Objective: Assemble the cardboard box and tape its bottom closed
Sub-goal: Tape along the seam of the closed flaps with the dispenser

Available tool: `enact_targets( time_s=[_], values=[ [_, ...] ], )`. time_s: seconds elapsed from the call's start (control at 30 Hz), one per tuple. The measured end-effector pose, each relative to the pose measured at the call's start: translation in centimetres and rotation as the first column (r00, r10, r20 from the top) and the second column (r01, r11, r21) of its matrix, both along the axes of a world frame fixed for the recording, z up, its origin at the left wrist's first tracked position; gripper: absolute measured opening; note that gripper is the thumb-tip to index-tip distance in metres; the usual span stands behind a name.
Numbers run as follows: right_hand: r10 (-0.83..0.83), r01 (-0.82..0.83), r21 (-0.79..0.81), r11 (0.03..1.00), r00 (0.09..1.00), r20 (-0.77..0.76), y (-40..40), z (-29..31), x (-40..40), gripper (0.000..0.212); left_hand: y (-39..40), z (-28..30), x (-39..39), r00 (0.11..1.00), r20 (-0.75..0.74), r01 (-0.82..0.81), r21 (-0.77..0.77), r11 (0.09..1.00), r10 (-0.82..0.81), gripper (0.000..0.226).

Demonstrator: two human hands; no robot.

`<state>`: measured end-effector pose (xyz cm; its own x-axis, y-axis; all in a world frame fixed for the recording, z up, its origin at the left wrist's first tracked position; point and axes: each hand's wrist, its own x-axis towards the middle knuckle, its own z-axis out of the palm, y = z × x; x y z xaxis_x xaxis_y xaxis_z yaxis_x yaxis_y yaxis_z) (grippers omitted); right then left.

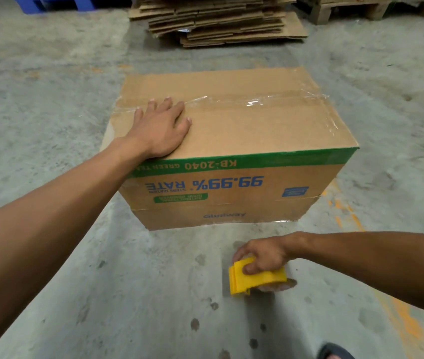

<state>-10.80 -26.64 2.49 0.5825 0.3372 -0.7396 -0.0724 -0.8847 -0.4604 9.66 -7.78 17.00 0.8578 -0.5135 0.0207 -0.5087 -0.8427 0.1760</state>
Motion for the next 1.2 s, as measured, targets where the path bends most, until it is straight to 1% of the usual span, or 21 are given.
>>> enact_targets(
  time_s=[0.07,0.1,0.2,0.27,0.33,0.4,0.43,0.5,0.53,0.57,0.6,0.63,0.67,0.73,0.8,0.87,0.97,1.03,1.1,1.17,1.2],
  values=[
    [-0.098,0.103,0.191,0.976,0.995,-0.034,0.8,2.8,1.7,0.04,0.2,0.1,0.0,0.999,-0.03,0.009,-0.021,1.0,-0.01,0.06],
    [-0.152,0.164,0.305,0.938,0.986,-0.063,1.2,4.4,2.5,0.038,0.4,0.2,0.1,0.998,-0.055,0.013,-0.037,0.999,-0.015,0.059],
    [-0.244,0.289,0.583,0.759,0.957,-0.157,2.0,10.1,5.5,0.034,0.9,0.6,0.5,0.99,-0.141,0.001,-0.131,0.991,-0.02,0.056],
    [-0.275,0.3,0.687,0.662,0.95,-0.15,2.0,14.4,7.1,0.034,1.2,0.9,0.5,0.986,-0.163,-0.013,-0.206,0.979,-0.021,0.051],
    [-0.316,0.269,0.767,0.582,0.944,-0.091,1.3,18.4,8.4,0.037,1.5,1.6,0.3,0.981,-0.189,-0.009,-0.285,0.958,-0.047,0.051],
    [-0.385,0.236,0.827,0.511,0.923,-0.025,0.2,21.4,9.3,0.039,2.0,2.3,0.0,0.963,-0.21,0.079,-0.382,0.921,-0.17,0.063],
    [-0.418,0.227,0.852,0.472,0.909,-0.011,-0.5,22.4,9.7,0.042,1.9,2.6,-0.1,0.957,-0.202,0.102,-0.438,0.893,-0.208,0.061],
    [-0.484,0.243,0.894,0.375,0.875,-0.035,-2.1,23.6,10.3,0.049,1.5,4.0,-0.8,0.966,-0.209,0.023,-0.522,0.853,-0.155,0.038],
    [-0.512,0.265,0.912,0.313,0.856,-0.073,-2.9,23.9,10.4,0.053,1.0,4.8,-1.2,0.966,-0.233,-0.042,-0.559,0.828,-0.109,0.033],
    [-0.528,0.284,0.925,0.251,0.841,-0.115,-3.6,24.1,10.4,0.056,0.4,5.7,-1.7,0.952,-0.298,-0.127,-0.601,0.789,-0.073,0.035],
    [-0.542,0.303,0.932,0.198,0.826,-0.154,-4.1,24.1,10.4,0.058,-0.3,6.8,-2.3,0.908,-0.414,-0.235,-0.636,0.735,-0.068,0.042],
    [-0.551,0.321,0.934,0.16,0.814,-0.185,-4.4,24.1,10.3,0.056,-0.8,8.0,-2.9,0.825,-0.557,-0.352,-0.643,0.68,-0.099,0.05],
    [-0.55,0.332,0.933,0.137,0.809,-0.207,-4.7,24.1,10.3,0.05,-1.3,9.3,-3.7,0.718,-0.676,-0.445,-0.629,0.638,-0.165,0.06],
    [-0.519,0.332,0.933,0.141,0.827,-0.216,-5.0,24.1,10.3,0.035,-1.9,11.2,-5.2,0.516,-0.793,-0.535,-0.593,0.602,-0.322,0.07],
    [-0.475,0.302,0.94,0.159,0.858,-0.196,-5.3,23.9,10.3,0.034,-2.6,12.2,-6.4,0.416,-0.816,-0.556,-0.577,0.598,-0.401,0.07],
    [-0.46,0.299,0.942,0.152,0.865,-0.201,-5.6,23.7,10.5,0.038,-3.1,12.8,-7.0,0.358,-0.828,-0.586,-0.559,0.587,-0.432,0.064],
    [-0.474,0.295,0.945,0.141,0.858,-0.197,-6.1,23.8,10.3,0.033,-3.3,13.2,-7.4,0.303,-0.828,-0.647,-0.542,0.537,-0.471,0.049],
    [-0.503,0.297,0.945,0.139,0.843,-0.191,-6.4,24.0,10.0,0.034,-3.2,13.2,-7.5,0.292,-0.826,-0.659,-0.539,0.525,-0.482,0.035],
    [-0.529,0.305,0.938,0.165,0.83,-0.177,-6.8,24.2,9.8,0.037,-3.1,13.2,-7.5,0.287,-0.83,-0.661,-0.533,0.529,-0.478,0.024],
    [-0.566,0.331,0.928,0.171,0.804,-0.182,-7.2,24.3,9.8,0.039,-3.0,13.1,-7.4,0.271,-0.84,-0.673,-0.515,0.532,-0.47,0.019],
    [-0.577,0.339,0.927,0.159,0.794,-0.191,-7.3,24.2,9.9,0.047,-3.0,13.1,-7.4,0.259,-0.844,-0.682,-0.504,0.53,-0.469,0.018]
  ],
)
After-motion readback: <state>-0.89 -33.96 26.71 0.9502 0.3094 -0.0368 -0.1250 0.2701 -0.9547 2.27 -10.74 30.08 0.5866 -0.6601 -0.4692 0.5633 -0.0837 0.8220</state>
